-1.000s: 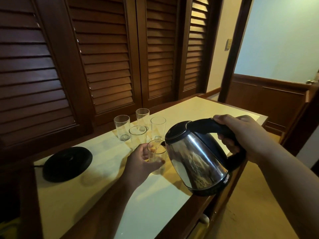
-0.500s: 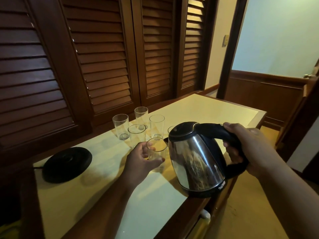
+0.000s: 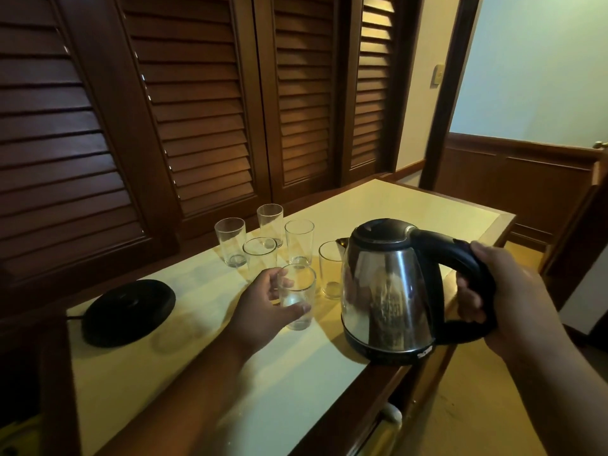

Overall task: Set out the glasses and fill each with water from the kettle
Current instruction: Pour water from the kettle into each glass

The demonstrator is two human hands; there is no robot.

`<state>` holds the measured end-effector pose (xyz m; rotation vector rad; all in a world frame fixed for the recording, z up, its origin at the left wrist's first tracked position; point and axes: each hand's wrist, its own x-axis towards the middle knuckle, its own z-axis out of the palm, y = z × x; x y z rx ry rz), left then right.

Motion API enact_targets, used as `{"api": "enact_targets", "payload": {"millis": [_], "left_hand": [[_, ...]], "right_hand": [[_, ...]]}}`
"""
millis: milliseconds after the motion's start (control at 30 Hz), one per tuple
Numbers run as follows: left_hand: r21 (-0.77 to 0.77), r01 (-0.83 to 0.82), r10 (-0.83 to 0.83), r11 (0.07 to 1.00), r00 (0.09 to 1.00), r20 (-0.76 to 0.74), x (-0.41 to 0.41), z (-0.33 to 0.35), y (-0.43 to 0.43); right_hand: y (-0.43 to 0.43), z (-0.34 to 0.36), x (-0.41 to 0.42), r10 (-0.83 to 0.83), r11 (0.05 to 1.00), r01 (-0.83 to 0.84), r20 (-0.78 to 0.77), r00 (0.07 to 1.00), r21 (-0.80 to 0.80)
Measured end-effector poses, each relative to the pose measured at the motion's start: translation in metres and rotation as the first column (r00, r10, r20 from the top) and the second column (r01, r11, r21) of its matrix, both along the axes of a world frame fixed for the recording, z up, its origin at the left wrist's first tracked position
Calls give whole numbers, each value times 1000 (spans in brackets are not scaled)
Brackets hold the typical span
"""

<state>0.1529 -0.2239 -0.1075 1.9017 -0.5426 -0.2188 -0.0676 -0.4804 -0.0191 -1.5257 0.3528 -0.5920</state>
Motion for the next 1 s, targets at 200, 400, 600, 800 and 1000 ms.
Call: {"api": "enact_targets", "payload": {"millis": [200, 400, 600, 800, 1000], "left_hand": [[-176, -259, 312, 950, 840, 443, -29, 11, 4], [-117, -93, 147, 989, 755, 640, -77, 32, -23], [130, -111, 47, 985, 907, 419, -116, -29, -79], [104, -313, 293, 944, 941, 168, -87, -24, -117], [68, -434, 431, 899, 901, 50, -64, -29, -143]], "right_hand": [[-18, -3, 3, -21, 999, 21, -21, 1000, -27], [-38, 2, 15, 6, 999, -7, -42, 999, -34], [-56, 13, 29, 13, 997, -19, -71, 997, -76], [-81, 20, 44, 91, 988, -101, -92, 992, -114], [-96, 26, 58, 156, 975, -171, -107, 982, -143]]}}
